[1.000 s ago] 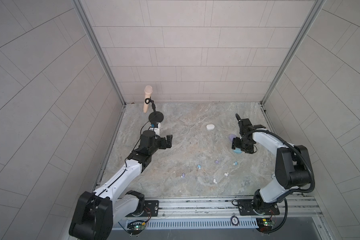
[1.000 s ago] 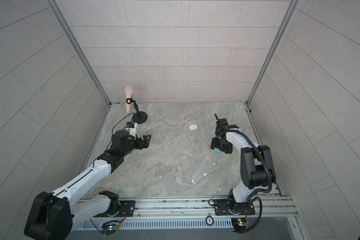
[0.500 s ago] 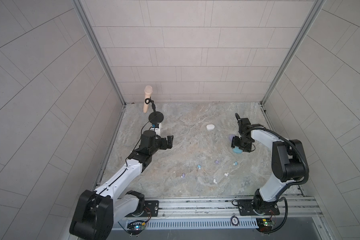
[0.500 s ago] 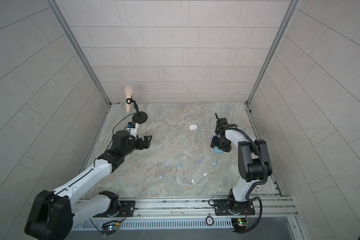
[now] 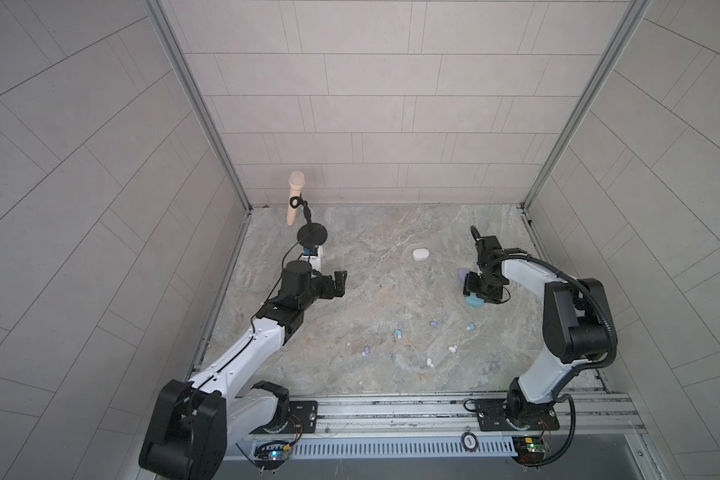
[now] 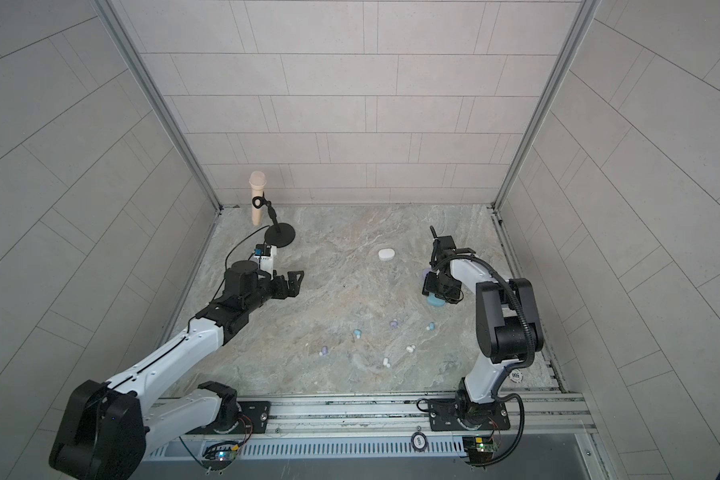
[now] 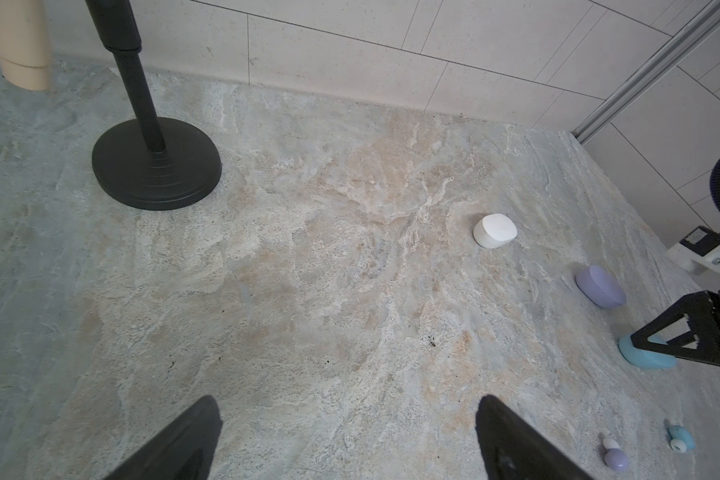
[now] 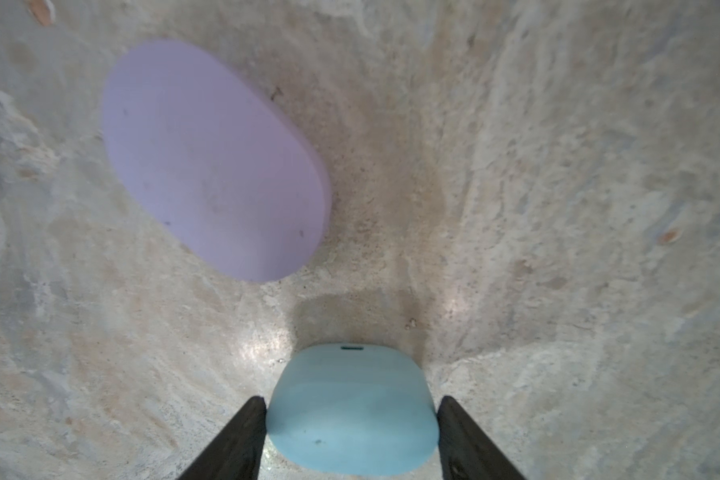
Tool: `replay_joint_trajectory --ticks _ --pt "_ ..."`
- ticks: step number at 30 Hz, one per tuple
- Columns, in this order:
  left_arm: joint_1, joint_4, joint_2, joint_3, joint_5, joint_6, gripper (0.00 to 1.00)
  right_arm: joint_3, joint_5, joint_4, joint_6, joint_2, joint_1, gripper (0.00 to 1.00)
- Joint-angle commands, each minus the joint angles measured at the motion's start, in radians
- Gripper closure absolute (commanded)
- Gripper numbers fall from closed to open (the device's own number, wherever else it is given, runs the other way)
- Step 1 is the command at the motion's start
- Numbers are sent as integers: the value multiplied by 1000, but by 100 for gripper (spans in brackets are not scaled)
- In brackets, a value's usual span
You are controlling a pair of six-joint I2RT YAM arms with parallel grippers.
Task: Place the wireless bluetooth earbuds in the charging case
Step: 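Move the right gripper over the light-blue case and grasp it, then lift the light-blue case toward the left gripper while the left arm reaches in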
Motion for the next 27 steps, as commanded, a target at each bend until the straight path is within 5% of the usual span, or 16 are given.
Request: replay_joint_trajectory --ticks 1,13,22,27 --pt "-5 14 -18 -14 4 -4 0 -17 10 -20 -6 17 -6 30" --pt "-4 13 -30 -16 5 -8 0 -23 12 -12 -11 19 -5 31" --pt "-9 10 -35 -14 9 2 0 -16 0 -27 -15 3 -5 47" --pt "-85 32 -41 0 60 96 0 -20 -39 -77 -21 -78 0 51"
